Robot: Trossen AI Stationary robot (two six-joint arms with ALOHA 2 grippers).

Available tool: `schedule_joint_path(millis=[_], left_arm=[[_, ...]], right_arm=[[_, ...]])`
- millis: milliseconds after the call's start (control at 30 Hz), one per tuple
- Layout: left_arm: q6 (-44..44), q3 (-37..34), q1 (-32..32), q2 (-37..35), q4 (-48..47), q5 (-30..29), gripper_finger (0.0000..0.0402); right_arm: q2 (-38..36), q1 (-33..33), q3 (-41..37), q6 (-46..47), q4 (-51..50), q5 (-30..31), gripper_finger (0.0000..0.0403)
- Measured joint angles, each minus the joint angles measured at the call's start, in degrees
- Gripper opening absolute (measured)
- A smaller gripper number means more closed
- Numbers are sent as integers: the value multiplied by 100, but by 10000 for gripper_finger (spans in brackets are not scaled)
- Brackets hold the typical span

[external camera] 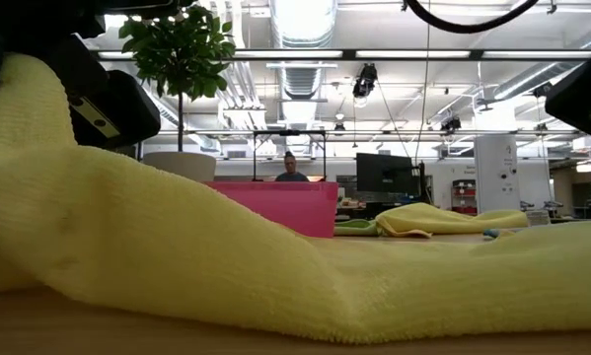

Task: Fold microfiber towels
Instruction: Fold the bottom yellow microfiber cloth

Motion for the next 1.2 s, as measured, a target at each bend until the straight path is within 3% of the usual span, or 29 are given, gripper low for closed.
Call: schedule_joint_path(millis=[300,433,567,967,1200], left_arm=[[-2,0,0,0,0,-16,0],[-46,14,-2,0,-20,-8,0],[-153,97,0,-99,-10,179,0],[-466,140,-11,-329,58,305,0],[-598,87,-35,-317,202,305,0]], right_arm=[[-11,-1,21,23,13,10,9],[-60,75,114,-67,41,-503,9],[-239,172,187,-63,-2,-629,9],[-1376,251,203,-175,-95,-422,8],[-1428,251,179,3,-328,-442,8]])
